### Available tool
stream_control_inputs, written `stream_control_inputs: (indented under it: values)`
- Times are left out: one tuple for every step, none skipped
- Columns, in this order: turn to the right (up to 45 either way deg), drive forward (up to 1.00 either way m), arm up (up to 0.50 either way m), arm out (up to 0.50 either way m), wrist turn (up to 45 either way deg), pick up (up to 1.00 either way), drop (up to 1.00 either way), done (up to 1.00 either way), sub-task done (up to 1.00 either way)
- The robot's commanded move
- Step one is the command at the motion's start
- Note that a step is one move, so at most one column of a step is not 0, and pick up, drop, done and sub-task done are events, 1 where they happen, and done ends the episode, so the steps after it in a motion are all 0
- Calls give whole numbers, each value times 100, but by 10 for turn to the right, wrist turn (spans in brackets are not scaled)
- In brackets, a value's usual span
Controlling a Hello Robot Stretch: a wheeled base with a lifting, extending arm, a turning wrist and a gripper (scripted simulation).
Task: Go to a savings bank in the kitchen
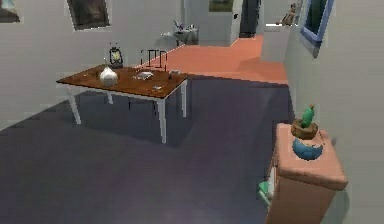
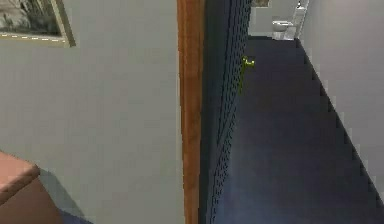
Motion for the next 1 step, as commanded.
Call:
stream_control_inputs:
  values:
    - [0, 85, 0, 0, 0, 0, 0, 0, 0]
